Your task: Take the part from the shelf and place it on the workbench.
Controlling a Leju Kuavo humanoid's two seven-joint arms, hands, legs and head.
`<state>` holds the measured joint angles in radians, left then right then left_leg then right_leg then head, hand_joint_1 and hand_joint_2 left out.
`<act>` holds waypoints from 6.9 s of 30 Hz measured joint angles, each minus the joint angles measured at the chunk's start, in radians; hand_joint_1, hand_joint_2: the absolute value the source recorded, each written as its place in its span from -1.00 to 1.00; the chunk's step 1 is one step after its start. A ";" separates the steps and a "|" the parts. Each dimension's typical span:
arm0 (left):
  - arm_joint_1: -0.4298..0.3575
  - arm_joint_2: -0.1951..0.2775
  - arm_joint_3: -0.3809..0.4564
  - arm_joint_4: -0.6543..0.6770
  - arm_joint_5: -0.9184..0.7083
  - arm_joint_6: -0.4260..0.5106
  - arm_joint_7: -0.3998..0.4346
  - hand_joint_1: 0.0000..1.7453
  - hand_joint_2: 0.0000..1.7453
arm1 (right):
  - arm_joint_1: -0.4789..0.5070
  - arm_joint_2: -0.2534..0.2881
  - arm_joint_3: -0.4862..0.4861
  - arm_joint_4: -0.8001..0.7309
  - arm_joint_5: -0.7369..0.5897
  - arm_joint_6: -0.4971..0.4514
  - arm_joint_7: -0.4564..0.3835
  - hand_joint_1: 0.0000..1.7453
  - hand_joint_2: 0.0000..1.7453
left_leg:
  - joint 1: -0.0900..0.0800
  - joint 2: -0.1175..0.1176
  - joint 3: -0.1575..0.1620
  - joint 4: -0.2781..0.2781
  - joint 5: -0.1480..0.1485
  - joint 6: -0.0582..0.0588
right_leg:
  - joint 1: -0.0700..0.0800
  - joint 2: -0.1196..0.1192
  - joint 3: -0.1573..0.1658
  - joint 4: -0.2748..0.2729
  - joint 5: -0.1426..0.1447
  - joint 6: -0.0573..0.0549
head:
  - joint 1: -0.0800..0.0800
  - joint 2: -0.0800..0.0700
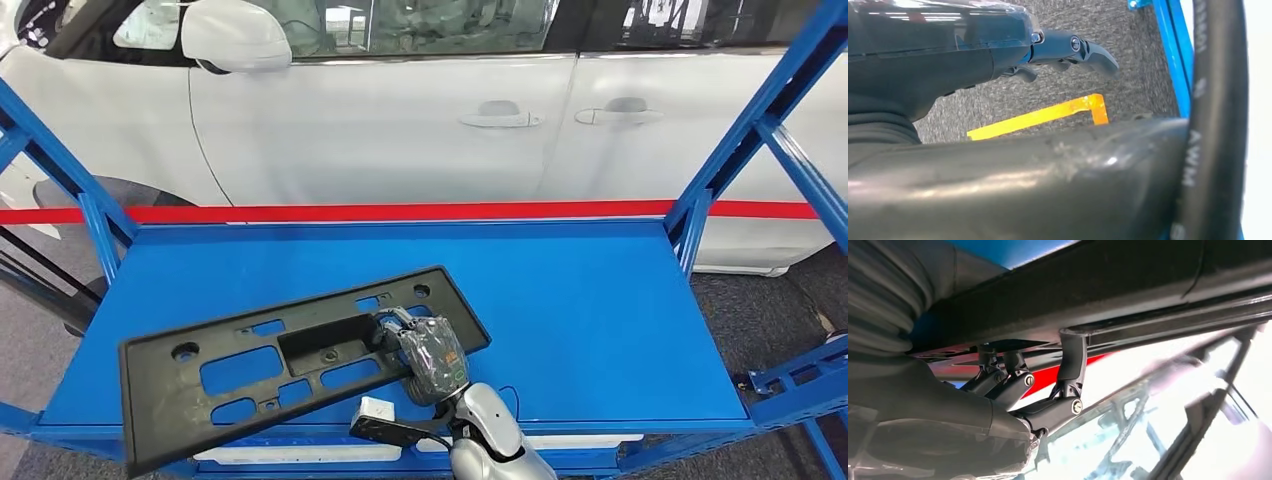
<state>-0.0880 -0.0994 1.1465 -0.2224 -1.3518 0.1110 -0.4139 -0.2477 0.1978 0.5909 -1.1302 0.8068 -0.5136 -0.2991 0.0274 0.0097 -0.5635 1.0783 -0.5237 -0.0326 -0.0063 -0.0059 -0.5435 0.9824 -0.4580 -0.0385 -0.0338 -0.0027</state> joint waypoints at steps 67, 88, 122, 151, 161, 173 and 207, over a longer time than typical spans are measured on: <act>0.024 -0.071 0.131 0.000 0.115 0.013 0.006 -1.00 1.00 | 0.457 -0.131 -0.117 -0.751 -0.807 0.258 -0.264 1.00 1.00 | -0.012 -0.002 -0.046 -0.052 0.104 0.010 | -0.014 0.008 0.028 0.035 -0.064 0.025 | 0.000 0.000; 0.021 -0.075 0.148 -0.001 0.122 0.006 0.014 -1.00 1.00 | 0.556 -0.143 -0.172 -0.742 -0.794 0.276 -0.305 1.00 1.00 | -0.021 0.004 -0.026 -0.075 0.099 0.051 | -0.010 0.005 0.034 0.091 -0.067 0.055 | 0.000 0.000; 0.014 -0.076 0.154 -0.009 0.097 -0.003 0.003 -1.00 1.00 | 0.689 -0.110 -0.274 -0.772 -0.649 0.310 -0.355 1.00 1.00 | -0.017 0.007 -0.049 -0.051 0.113 0.028 | -0.014 0.007 0.070 0.034 -0.097 0.045 | 0.000 0.000; 0.009 -0.061 0.145 -0.009 0.085 -0.016 -0.008 -1.00 1.00 | 0.724 -0.095 -0.283 -0.789 -0.757 0.387 -0.351 1.00 1.00 | -0.028 0.047 -0.024 -0.056 0.082 0.053 | 0.007 -0.054 0.058 0.050 -0.080 0.035 | 0.000 0.000; 0.012 -0.047 0.147 -0.009 0.104 -0.012 -0.006 -1.00 1.00 | 0.704 -0.079 -0.291 -0.739 -0.757 0.413 -0.363 1.00 1.00 | -0.018 -0.002 -0.098 0.206 -0.074 0.009 | 0.002 0.022 0.008 0.019 -0.029 -0.006 | 0.000 0.000; 0.005 -0.021 0.145 -0.009 0.091 0.002 -0.027 -1.00 1.00 | 0.690 -0.068 -0.324 -0.709 -0.760 0.421 -0.384 1.00 1.00 | -0.015 -0.009 0.065 -0.102 0.047 0.061 | -0.003 0.027 -0.095 0.176 -0.099 0.050 | 0.000 0.000; 0.012 0.004 0.127 -0.010 0.064 0.019 -0.027 -1.00 1.00 | 0.706 0.046 -0.473 -0.712 -0.741 0.588 -0.395 1.00 1.00 | -0.016 0.035 0.058 -0.099 0.042 0.054 | -0.012 0.012 -0.170 0.308 -0.126 0.055 | 0.000 0.000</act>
<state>-0.0757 -0.0954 1.2736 -0.2319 -1.2882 0.1303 -0.4411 0.4579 0.2438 0.1183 -1.8421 0.0658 0.0741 -0.6943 0.0110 0.0452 -0.5056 0.9790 -0.4815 0.0216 -0.0179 0.0062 -0.7132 1.2909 -0.5842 0.0169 -0.0336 -0.0027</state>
